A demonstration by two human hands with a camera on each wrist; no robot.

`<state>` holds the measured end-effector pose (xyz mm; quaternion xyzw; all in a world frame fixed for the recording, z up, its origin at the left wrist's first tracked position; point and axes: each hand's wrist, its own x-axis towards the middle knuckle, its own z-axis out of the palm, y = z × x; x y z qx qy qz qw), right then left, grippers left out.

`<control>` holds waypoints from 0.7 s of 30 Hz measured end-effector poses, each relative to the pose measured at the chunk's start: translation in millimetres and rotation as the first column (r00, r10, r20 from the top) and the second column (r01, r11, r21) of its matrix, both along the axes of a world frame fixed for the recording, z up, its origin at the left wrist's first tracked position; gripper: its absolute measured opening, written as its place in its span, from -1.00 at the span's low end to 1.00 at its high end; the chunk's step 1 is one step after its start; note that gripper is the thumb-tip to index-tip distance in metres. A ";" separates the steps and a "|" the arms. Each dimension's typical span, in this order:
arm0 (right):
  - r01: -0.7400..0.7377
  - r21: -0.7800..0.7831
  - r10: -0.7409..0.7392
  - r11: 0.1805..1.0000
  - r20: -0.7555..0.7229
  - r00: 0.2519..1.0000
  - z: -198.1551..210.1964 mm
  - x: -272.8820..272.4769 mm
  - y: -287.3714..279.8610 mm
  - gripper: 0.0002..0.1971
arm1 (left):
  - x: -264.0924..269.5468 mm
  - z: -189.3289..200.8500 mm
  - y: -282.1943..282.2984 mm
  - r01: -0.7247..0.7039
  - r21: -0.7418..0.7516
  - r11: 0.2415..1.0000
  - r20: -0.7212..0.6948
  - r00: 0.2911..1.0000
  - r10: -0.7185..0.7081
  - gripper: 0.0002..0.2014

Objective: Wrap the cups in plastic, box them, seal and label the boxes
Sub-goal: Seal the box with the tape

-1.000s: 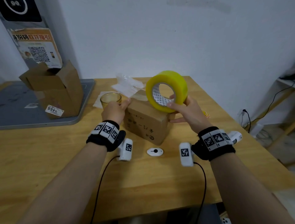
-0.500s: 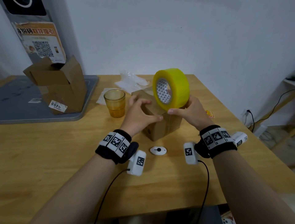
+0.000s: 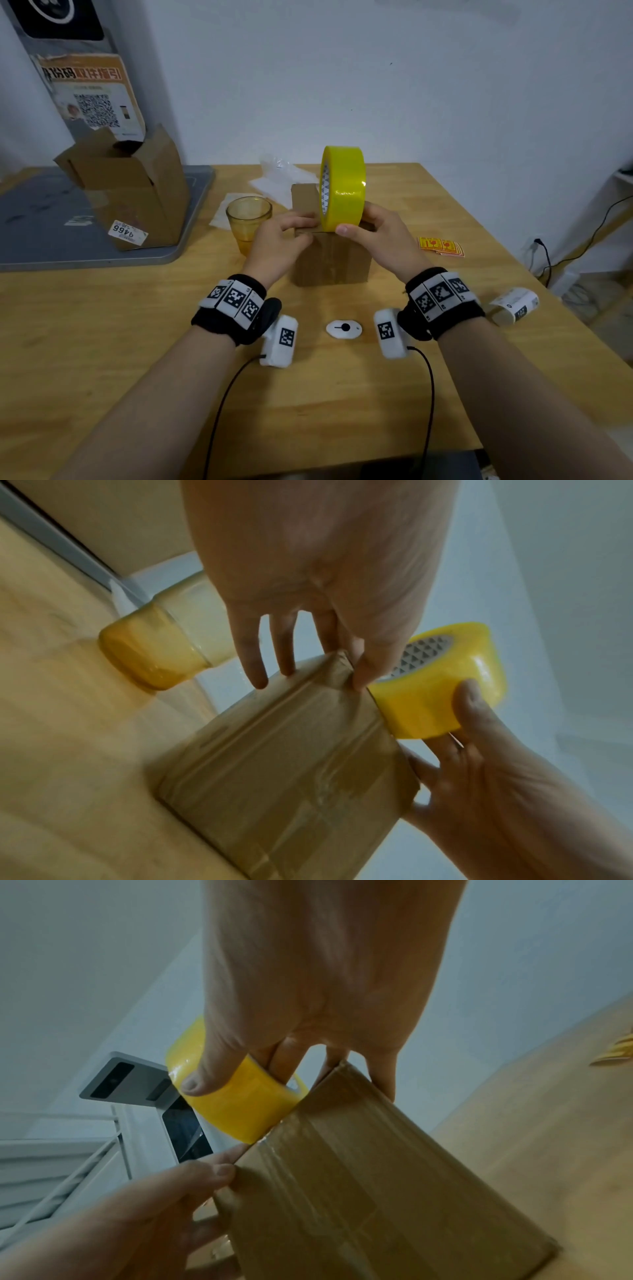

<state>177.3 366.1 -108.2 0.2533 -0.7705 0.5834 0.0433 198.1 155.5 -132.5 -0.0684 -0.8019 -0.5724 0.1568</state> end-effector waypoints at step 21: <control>0.071 -0.065 -0.072 0.995 -0.001 0.997 50.1 14.2 -9.3 -0.68 | -7.5 -8.5 21.3 -0.181 -0.117 0.976 -0.047 0.983 0.177 -0.65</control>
